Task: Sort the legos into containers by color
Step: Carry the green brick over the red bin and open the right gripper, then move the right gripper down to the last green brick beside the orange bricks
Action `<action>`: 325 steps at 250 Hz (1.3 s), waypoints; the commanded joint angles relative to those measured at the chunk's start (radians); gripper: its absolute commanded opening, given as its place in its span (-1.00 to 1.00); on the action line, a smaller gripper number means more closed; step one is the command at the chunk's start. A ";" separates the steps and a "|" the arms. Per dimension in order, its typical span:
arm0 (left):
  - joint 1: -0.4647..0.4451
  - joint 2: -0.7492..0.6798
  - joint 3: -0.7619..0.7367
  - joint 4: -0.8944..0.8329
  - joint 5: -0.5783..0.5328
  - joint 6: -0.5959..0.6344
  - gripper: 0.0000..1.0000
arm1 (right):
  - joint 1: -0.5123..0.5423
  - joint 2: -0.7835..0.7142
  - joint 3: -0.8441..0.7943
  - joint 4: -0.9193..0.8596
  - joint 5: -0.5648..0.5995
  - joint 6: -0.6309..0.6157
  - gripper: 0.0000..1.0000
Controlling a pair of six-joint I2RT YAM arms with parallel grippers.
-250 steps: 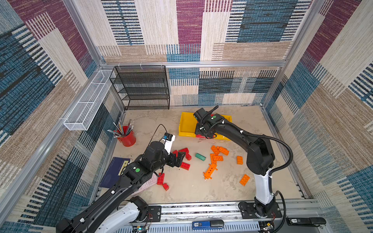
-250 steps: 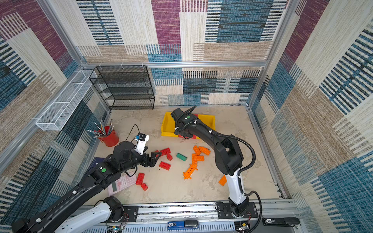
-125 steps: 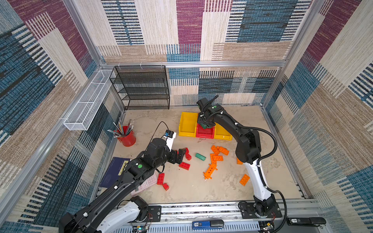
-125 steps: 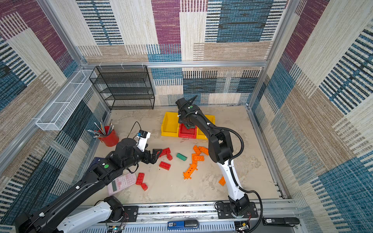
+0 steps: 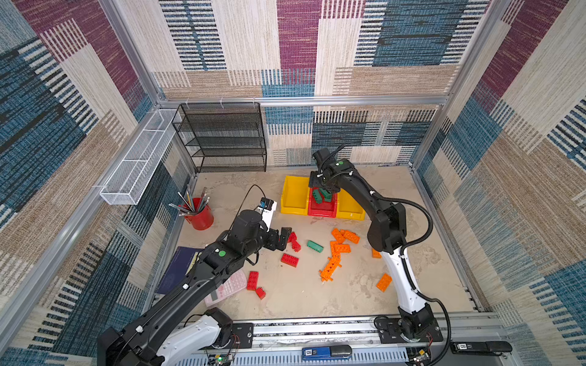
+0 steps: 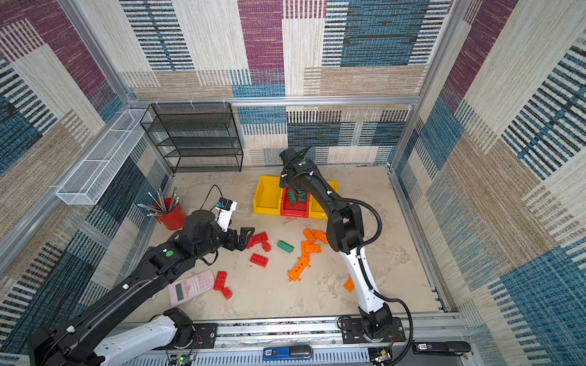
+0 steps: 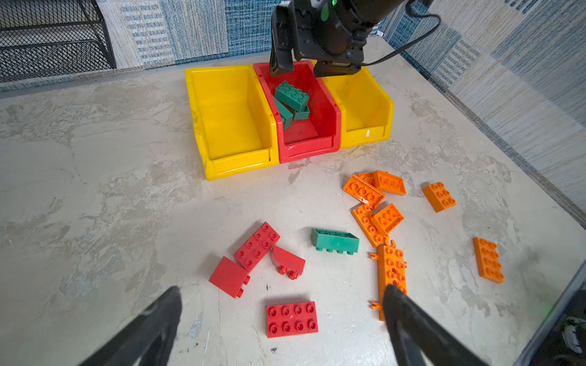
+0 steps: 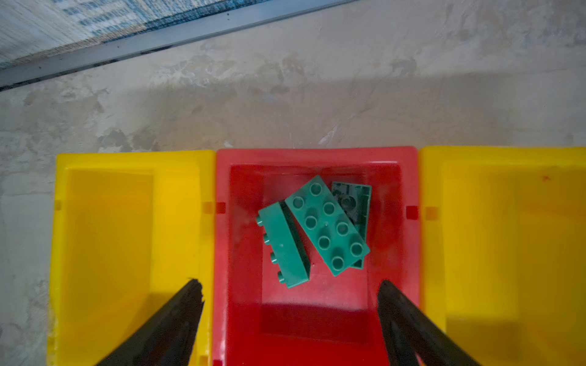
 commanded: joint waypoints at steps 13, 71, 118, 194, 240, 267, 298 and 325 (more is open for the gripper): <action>0.004 -0.030 -0.018 -0.007 0.043 0.018 0.97 | 0.042 -0.104 -0.079 -0.030 0.035 0.024 0.77; 0.005 -0.119 -0.080 -0.011 0.029 -0.058 0.97 | 0.162 -0.324 -0.427 0.045 0.005 0.126 0.77; 0.003 -0.200 -0.112 -0.067 -0.005 -0.165 0.98 | 0.232 -0.499 -0.773 0.128 -0.042 0.219 0.76; 0.000 -0.338 -0.130 -0.214 0.011 -0.301 0.98 | 0.330 -0.675 -1.095 0.274 -0.160 0.345 0.80; 0.000 -0.387 -0.130 -0.253 -0.006 -0.311 0.98 | 0.342 -0.652 -1.142 0.333 -0.161 0.354 0.81; 0.000 -0.392 -0.129 -0.254 -0.002 -0.298 0.98 | 0.342 -0.612 -1.121 0.348 -0.143 0.262 0.75; 0.000 -0.389 -0.130 -0.251 0.002 -0.280 0.98 | 0.355 -0.554 -1.044 0.275 -0.058 0.113 0.65; 0.000 -0.391 -0.128 -0.250 0.000 -0.272 0.98 | 0.368 -0.519 -0.992 0.211 0.016 -0.011 0.62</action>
